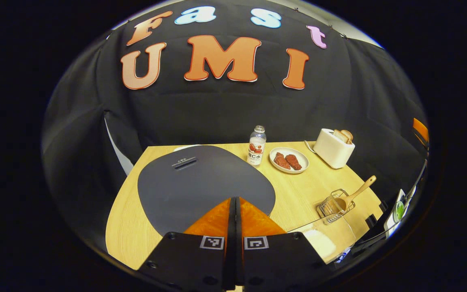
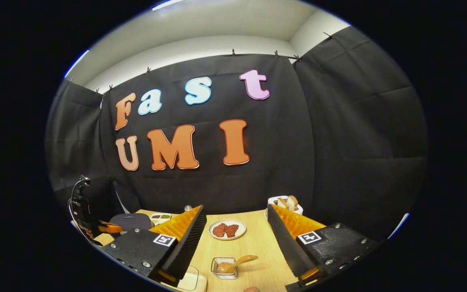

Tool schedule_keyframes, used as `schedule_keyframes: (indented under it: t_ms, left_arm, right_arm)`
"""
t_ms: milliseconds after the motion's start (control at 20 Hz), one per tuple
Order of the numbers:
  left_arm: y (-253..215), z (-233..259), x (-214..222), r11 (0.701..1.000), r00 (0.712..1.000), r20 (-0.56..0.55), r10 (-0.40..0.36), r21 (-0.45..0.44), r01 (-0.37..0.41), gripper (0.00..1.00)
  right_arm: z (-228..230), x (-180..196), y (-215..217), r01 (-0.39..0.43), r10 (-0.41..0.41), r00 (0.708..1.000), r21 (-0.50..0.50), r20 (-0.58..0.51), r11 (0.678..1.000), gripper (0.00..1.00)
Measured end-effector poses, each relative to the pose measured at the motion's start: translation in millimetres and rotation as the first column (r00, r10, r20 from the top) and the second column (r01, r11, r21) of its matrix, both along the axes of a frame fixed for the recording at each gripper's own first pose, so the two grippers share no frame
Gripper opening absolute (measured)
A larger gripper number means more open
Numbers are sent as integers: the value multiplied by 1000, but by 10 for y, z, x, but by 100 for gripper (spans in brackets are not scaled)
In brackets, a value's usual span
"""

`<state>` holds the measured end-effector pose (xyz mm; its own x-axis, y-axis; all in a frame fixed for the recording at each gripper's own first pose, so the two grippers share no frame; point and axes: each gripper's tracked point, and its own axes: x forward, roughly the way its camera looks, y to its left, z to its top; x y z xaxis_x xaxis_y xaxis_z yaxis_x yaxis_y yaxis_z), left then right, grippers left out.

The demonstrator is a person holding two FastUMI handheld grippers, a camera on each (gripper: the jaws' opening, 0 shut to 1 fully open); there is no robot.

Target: Close the left gripper, press the button to open the rice cooker; take a wooden spoon from the chopstick holder with the right hand, scoop a spoonful of rice and pour it into the rice cooker, then put the wooden spoon back into the chopstick holder.

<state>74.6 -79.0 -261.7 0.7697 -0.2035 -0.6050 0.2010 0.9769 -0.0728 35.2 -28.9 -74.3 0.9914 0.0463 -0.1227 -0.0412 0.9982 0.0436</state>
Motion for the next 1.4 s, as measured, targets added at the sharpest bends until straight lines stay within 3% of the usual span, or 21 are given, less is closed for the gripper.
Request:
schedule_keyframes:
  t_ms: [350, 500, 600, 700, 800, 950, 1150, 1400]
  left_arm:
    - [-47, -185, -79, 999, 996, -84, -36, -5, 36, 5]
    - [-40, -205, -76, 998, 994, -103, -28, -61, 22, 5]
    - [-39, -150, -53, 999, 996, -86, -22, -41, 19, 5]
    - [24, 24, -52, 999, 1000, -26, 9, 44, -8, 5]
    - [35, 501, -29, 997, 991, 115, 64, 43, -69, 5]
    - [213, 1272, -21, 990, 933, 344, 104, 50, -129, 4]
    - [404, 1644, -345, 987, 887, 441, 139, 6, -158, 5]
    - [749, 1597, -456, 979, 879, 438, 189, -19, -201, 3]
  right_arm:
    - [-152, 57, 39, -11, 12, 999, 16, -33, 1000, 94]
    - [-210, 40, 115, -33, 33, 999, 26, -36, 999, 94]
    - [-269, 51, 158, -45, 47, 998, 34, -50, 998, 94]
    - [-297, 41, 143, -42, 44, 997, 26, -63, 999, 94]
    - [-229, 5, 138, -40, 41, 998, 12, -41, 999, 94]
    - [-156, -50, 116, -34, 34, 999, -10, -8, 999, 94]
    - [-113, -80, 78, -13, 13, 1000, -7, 21, 1000, 94]
    - [-196, -85, 99, 17, -17, 999, 6, 30, 1000, 94]
